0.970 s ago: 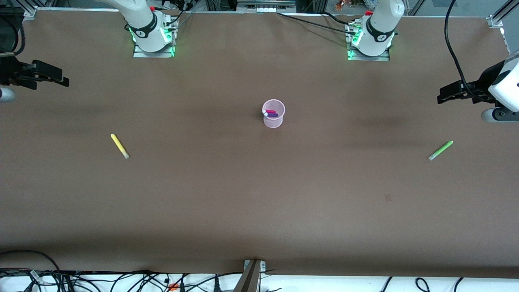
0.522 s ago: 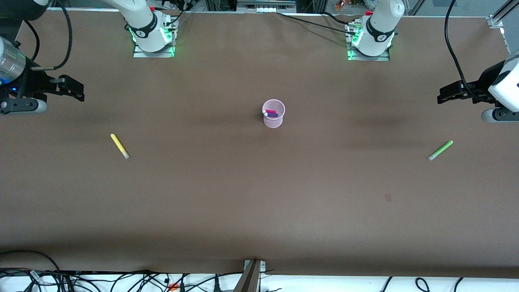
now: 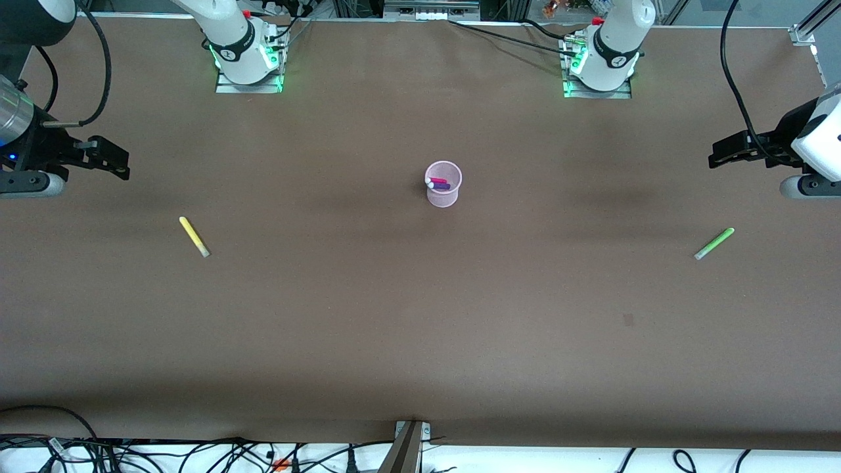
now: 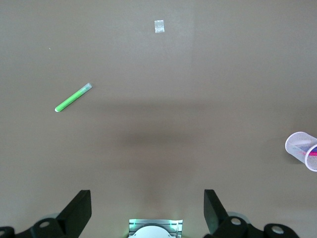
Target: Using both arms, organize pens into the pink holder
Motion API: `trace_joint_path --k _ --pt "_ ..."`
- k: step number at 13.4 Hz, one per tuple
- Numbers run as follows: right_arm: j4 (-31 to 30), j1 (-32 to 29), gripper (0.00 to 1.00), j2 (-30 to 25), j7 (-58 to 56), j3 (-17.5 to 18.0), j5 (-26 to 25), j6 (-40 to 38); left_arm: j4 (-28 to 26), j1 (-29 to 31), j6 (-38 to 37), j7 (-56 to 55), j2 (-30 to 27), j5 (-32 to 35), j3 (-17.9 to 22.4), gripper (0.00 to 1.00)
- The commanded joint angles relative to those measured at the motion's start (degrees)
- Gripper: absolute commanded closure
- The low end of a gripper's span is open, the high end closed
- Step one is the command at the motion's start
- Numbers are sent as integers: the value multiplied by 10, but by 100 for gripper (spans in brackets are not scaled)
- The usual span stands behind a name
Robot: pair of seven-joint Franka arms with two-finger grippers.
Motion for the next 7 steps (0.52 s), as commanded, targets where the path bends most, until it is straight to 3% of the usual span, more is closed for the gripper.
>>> trace_joint_path --k 1,7 --pt "-1 -35 0 0 -5 31 3 22 10 2 -6 7 2 5 -1 0" --pt "14 -36 0 -3 -6 5 21 16 10 2 -6 7 2 4 -1 0"
